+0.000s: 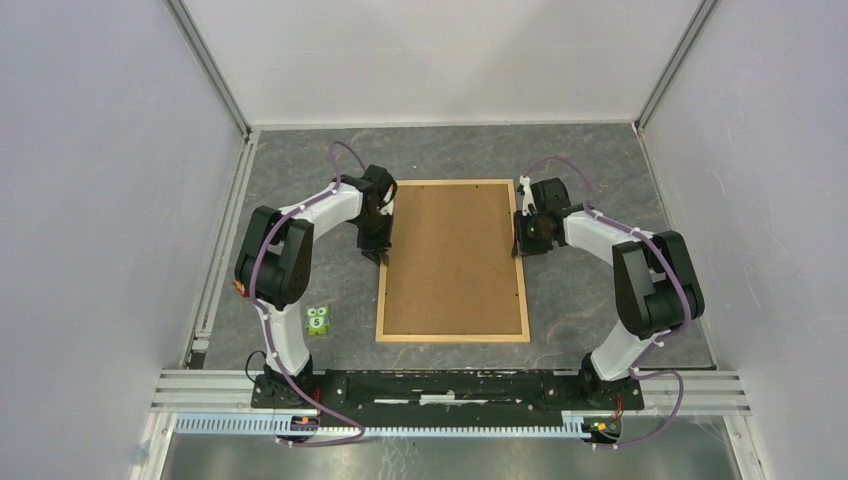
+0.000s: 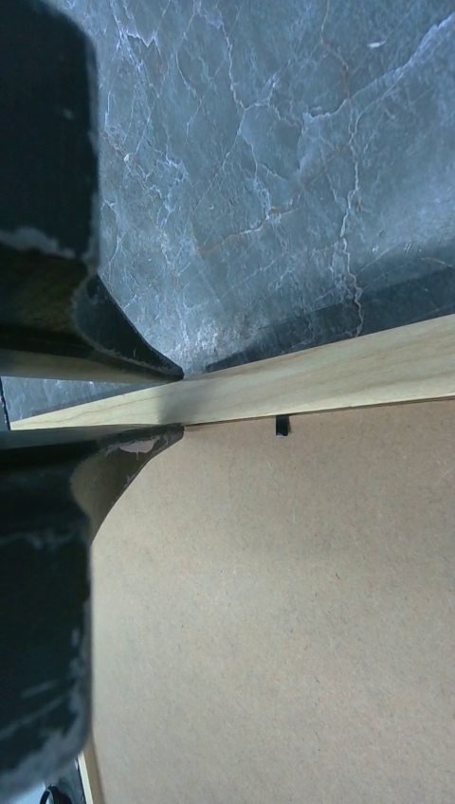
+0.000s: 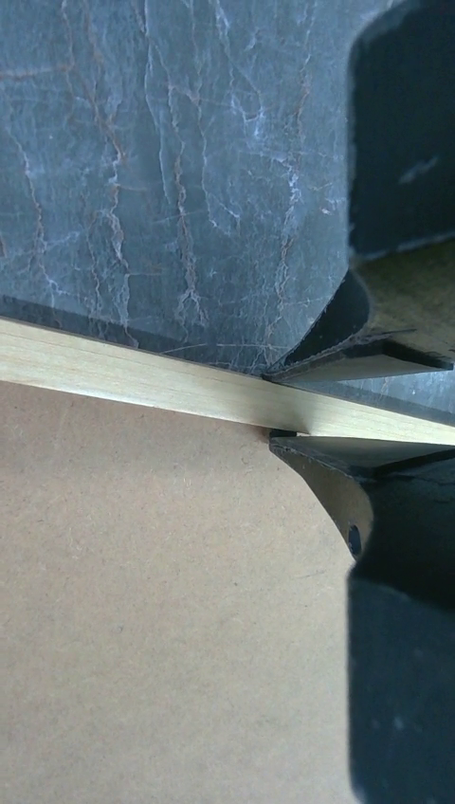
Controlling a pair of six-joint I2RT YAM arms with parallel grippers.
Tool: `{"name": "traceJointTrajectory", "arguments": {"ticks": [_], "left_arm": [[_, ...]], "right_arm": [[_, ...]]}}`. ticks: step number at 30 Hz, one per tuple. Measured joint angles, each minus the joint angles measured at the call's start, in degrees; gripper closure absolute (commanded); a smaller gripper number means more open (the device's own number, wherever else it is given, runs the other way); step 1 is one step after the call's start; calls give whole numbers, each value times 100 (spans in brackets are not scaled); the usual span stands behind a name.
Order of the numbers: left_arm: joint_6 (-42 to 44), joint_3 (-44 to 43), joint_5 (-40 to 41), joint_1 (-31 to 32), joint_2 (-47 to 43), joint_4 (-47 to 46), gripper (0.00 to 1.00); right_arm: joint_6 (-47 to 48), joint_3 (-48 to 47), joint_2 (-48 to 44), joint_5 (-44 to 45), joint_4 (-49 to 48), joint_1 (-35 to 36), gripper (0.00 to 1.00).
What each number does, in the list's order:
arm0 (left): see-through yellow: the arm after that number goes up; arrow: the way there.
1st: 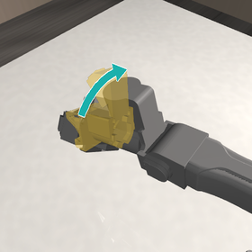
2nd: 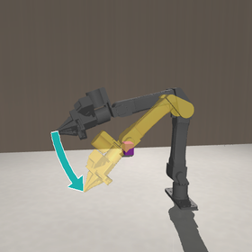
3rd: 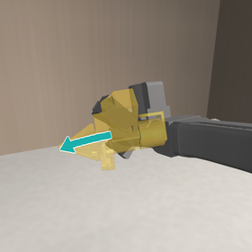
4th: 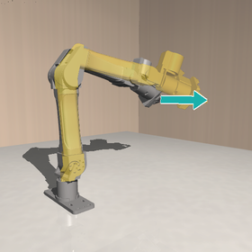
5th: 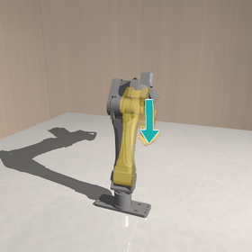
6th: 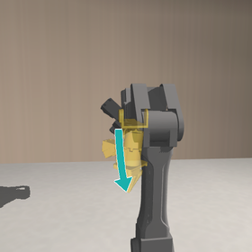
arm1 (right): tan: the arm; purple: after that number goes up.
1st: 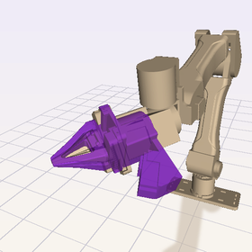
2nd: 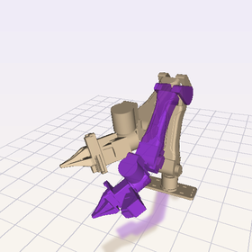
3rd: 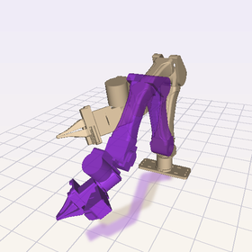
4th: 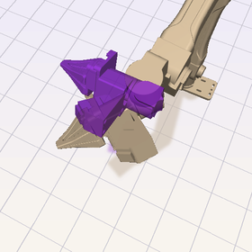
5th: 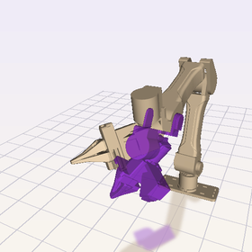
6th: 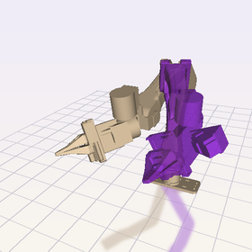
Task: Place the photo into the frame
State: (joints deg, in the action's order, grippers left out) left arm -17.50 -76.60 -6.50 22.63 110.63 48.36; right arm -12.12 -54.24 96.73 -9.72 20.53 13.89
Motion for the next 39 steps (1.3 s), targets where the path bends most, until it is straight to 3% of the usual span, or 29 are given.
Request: {"name": "traceJointTrajectory", "arguments": {"ticks": [5,8,9,11,13,14,18,23,26,33,39], "left_arm": [[0,0,-7,0,0,0,76],[0,0,-9,0,2,0,76],[0,0,-9,0,2,11,76],[2,0,17,-4,2,66,76],[2,0,4,-31,2,85,76],[2,4,0,-33,2,83,76],[2,4,-7,-31,2,81,74],[2,4,2,-31,2,81,71],[2,9,48,-31,0,76,68],[2,105,199,39,-168,107,54],[-4,133,175,302,-892,125,38]], "right_arm": [[-216,11,59,404,7,179,73],[-280,31,72,348,-15,223,69],[-286,52,55,219,-96,214,64],[-302,125,-26,-68,-343,168,35],[-345,131,-48,-343,-431,138,21],[-291,103,-87,-385,-358,155,19],[-20,-122,-225,-118,267,227,20],[184,-155,-684,293,634,216,42],[251,-15,-874,398,605,216,48],[238,260,-767,450,605,332,52],[125,452,-723,535,476,490,51]]}}
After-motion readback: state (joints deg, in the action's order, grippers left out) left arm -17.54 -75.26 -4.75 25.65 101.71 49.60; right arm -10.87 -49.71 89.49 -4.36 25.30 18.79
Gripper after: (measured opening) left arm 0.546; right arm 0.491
